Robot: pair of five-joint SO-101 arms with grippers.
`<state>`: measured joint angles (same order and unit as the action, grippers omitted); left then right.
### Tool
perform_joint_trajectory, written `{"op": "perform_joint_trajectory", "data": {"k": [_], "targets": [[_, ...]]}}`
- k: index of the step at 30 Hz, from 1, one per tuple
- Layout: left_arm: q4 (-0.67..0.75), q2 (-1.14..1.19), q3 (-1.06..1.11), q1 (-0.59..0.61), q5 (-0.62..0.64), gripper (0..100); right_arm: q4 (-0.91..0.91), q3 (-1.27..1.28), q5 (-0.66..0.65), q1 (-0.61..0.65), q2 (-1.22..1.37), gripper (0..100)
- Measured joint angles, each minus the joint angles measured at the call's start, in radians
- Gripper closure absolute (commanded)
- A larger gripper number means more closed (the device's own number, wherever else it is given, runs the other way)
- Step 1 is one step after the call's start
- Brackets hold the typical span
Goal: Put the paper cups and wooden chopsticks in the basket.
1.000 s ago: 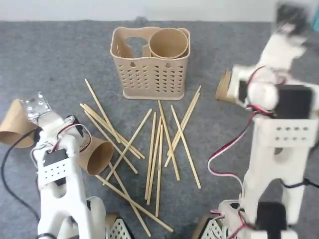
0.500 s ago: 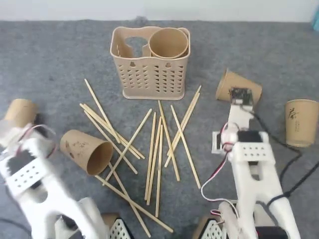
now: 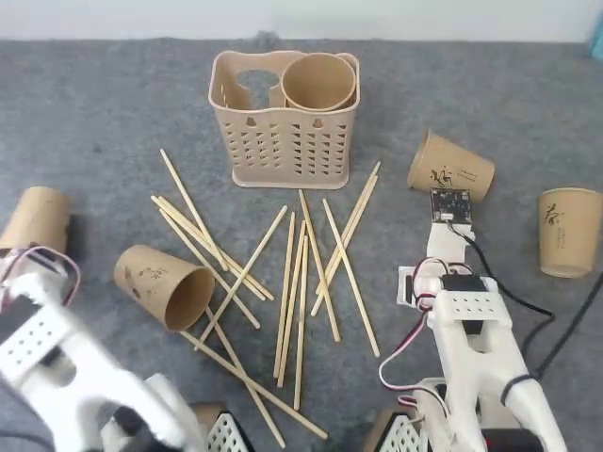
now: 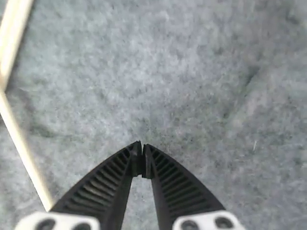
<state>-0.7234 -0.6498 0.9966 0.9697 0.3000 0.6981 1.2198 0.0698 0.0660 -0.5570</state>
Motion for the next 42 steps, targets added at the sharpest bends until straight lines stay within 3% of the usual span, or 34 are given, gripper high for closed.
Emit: {"op": "perform_joint_trajectory", "data": {"k": [12,15,19,24,34,42], "targets": [[0.015,0.628,-0.399,-0.055,0.012,81,0.003,0.000,-0.064,-0.029,-0.003,99.1],[0.015,0.700,-0.465,-0.094,0.012,84,0.003,0.000,-0.069,-0.034,-0.003,99.1],[0.015,0.713,-0.502,-0.144,0.012,100,0.003,0.000,-0.069,-0.031,-0.003,99.1],[-0.015,0.715,-0.577,-0.170,0.012,99,0.003,0.000,-0.069,-0.031,-0.003,99.1],[-0.459,0.715,-0.956,-0.193,0.012,99,0.003,0.000,-0.069,-0.031,-0.003,99.1],[-0.919,0.715,-1.378,-0.374,-0.017,99,0.003,0.000,-0.069,-0.029,-0.003,99.1]]}}
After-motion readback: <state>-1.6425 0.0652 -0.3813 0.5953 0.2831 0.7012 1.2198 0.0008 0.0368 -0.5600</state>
